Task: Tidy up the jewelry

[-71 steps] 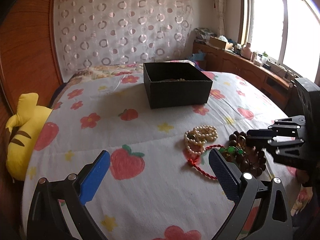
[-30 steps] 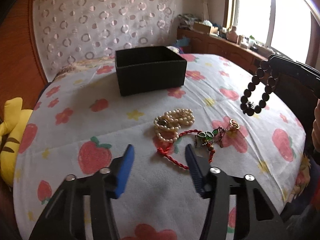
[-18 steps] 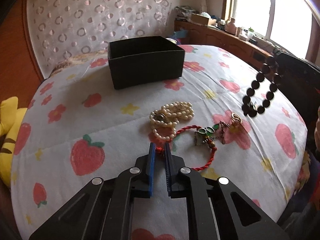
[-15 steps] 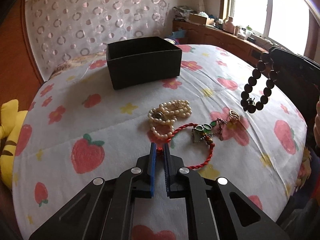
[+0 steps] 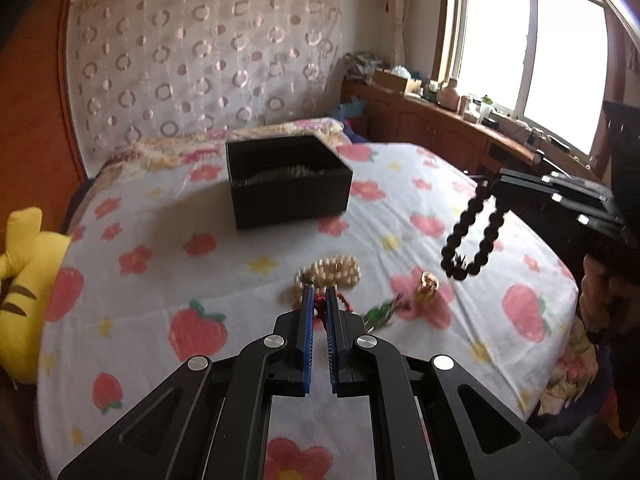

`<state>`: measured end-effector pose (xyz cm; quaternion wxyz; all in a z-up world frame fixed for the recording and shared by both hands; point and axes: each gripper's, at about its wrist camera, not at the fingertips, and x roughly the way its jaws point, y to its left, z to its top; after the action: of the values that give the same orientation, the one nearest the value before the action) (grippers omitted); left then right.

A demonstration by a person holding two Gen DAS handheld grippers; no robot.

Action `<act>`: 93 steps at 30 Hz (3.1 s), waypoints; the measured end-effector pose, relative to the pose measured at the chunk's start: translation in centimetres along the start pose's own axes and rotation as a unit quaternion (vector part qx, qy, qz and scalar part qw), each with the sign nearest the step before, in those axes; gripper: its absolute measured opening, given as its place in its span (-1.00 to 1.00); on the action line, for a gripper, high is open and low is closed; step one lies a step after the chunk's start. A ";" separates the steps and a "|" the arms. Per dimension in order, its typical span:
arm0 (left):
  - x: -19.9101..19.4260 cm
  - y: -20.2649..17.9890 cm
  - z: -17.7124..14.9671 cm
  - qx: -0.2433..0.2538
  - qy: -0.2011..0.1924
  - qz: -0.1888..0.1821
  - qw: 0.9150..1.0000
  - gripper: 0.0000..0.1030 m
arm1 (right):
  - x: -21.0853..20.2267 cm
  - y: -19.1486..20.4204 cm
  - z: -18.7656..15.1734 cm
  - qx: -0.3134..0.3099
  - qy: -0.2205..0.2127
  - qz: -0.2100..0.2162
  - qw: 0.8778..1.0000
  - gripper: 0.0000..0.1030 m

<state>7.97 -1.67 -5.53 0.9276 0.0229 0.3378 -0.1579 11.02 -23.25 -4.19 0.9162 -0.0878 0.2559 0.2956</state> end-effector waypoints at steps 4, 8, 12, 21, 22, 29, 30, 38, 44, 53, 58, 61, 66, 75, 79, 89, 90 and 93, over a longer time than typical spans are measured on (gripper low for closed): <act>-0.7 -0.1 0.9 0.002 -0.014 0.002 1.000 -0.90 | -0.1 0.1 0.2 -0.001 -0.002 0.001 1.000 -0.71; -1.8 -0.2 2.1 0.000 -0.030 -0.006 1.000 -0.90 | 0.0 0.2 0.3 -0.001 -0.001 0.000 1.000 -0.71; -2.5 -0.2 3.1 0.005 -0.043 -0.002 0.999 -0.90 | -0.1 0.1 0.3 -0.001 -0.002 0.001 1.000 -0.71; -2.0 0.3 5.4 0.008 -0.059 0.011 0.998 -0.90 | -0.7 0.3 1.9 -0.013 -0.014 0.000 1.000 -0.71; -1.9 0.4 5.5 0.007 -0.059 0.012 0.998 -0.90 | -0.7 0.4 2.3 -0.016 -0.016 -0.001 1.000 -0.71; -0.7 0.9 7.7 0.019 -0.060 0.030 0.998 -0.90 | -0.3 0.3 4.9 -0.029 -0.028 -0.007 0.999 -0.71; -0.6 1.0 7.9 0.020 -0.060 0.032 0.997 -0.90 | -0.1 0.2 5.5 -0.031 -0.030 -0.007 0.999 -0.71; 1.0 1.7 10.2 0.024 -0.058 0.046 0.997 -0.90 | 2.1 -0.3 9.8 -0.039 -0.046 -0.011 0.998 -0.71; 2.0 2.2 10.8 0.020 -0.054 0.052 0.997 -0.90 | 5.1 -1.2 12.5 -0.024 -0.047 -0.010 0.999 -0.71; 4.1 3.4 12.5 0.018 -0.047 0.065 0.997 -0.90 | 11.2 -2.1 13.2 -0.007 -0.004 -0.006 1.000 -0.71; 5.2 4.4 13.1 0.010 -0.039 0.067 0.997 -0.90 | 13.6 -2.6 11.2 0.005 0.028 -0.006 1.000 -0.71; 6.1 4.8 13.4 0.003 -0.031 0.069 0.997 -0.90 | 14.6 -2.9 10.1 0.013 0.044 -0.005 0.999 -0.71; 7.2 5.2 14.4 -0.003 -0.029 0.068 0.997 -0.90 | 15.4 -3.5 9.2 0.021 0.059 -0.002 0.998 -0.70; 9.5 5.5 15.8 -0.006 -0.022 0.075 0.997 -0.90 | 13.8 -4.7 8.7 0.029 0.050 -0.001 0.998 -0.69; 10.9 5.8 15.9 -0.014 -0.013 0.076 0.997 -0.90 | 13.0 -5.1 8.7 0.031 0.045 0.004 0.998 -0.67; 13.0 6.1 15.5 -0.020 0.002 0.078 0.997 -0.90 | 11.9 -4.8 8.5 0.026 0.040 0.012 0.999 -0.67; 13.1 6.1 15.5 -0.019 0.002 0.078 0.997 -0.90 | 11.8 -4.7 8.4 0.025 0.041 0.013 0.999 -0.67; 13.1 6.1 15.5 -0.021 0.001 0.079 0.997 -0.89 | 11.5 -4.4 8.0 0.025 0.041 0.017 0.999 -0.67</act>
<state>28.90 -1.81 -2.24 0.9372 0.0302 0.3388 -0.0768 24.88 -18.60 -3.33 0.9017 -0.0729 0.3020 0.3008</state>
